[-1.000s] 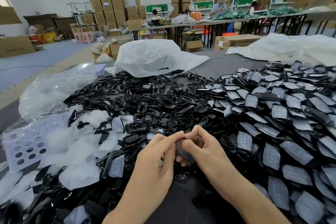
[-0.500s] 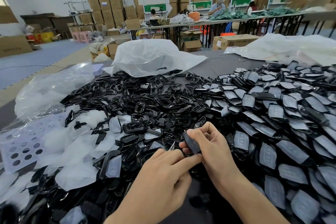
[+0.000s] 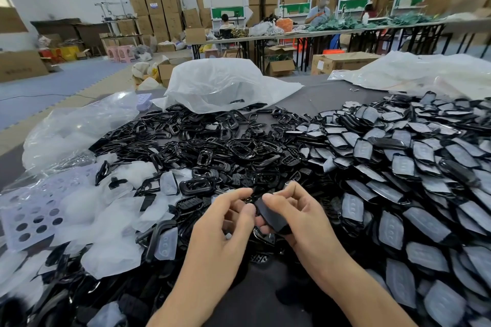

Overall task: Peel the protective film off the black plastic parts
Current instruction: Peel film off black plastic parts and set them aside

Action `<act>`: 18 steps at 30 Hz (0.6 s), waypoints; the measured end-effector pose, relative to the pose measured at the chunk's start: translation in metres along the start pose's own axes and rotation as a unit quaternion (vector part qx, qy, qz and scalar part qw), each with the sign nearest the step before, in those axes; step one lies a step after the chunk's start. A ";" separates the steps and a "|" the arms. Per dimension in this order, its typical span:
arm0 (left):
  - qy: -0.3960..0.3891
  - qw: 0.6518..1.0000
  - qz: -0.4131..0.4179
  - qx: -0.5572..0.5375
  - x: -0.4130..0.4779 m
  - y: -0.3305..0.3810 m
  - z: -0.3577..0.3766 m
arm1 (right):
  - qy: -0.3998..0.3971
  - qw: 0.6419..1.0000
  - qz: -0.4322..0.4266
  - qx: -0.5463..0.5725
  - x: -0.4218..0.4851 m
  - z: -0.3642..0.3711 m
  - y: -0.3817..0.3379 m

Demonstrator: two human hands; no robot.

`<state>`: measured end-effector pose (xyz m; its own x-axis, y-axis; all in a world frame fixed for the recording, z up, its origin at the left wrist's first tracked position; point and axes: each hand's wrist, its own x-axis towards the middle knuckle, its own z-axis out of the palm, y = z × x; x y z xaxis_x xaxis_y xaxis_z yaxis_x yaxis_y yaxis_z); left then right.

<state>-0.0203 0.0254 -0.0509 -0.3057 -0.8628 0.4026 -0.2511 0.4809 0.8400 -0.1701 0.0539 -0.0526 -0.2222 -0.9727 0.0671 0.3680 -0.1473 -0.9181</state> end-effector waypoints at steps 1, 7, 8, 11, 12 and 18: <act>-0.017 1.000 -0.014 -0.019 0.001 0.000 0.000 | -0.019 1.000 -0.007 -0.012 -0.001 0.002 0.001; 0.009 0.999 -0.037 -0.033 0.007 -0.009 -0.005 | -0.032 0.997 -0.014 -0.067 -0.001 0.004 0.005; 0.024 0.999 -0.038 -0.026 0.008 -0.011 -0.006 | -0.034 0.996 -0.018 -0.086 0.000 0.004 0.006; 0.042 0.998 -0.038 -0.011 0.009 -0.014 -0.007 | -0.043 0.990 -0.024 -0.135 -0.001 0.003 0.008; 0.041 0.999 -0.035 -0.009 0.009 -0.015 -0.007 | -0.043 0.989 -0.019 -0.140 -0.001 0.003 0.006; 0.018 0.999 -0.028 -0.023 0.004 -0.012 -0.003 | -0.008 0.996 0.008 -0.094 0.004 -0.010 -0.014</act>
<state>-0.0157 0.0155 -0.0579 -0.2593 -0.8938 0.3659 -0.2239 0.4242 0.8775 -0.1850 0.0538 -0.0429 -0.2026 -0.9776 0.0567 0.1957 -0.0972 -0.9758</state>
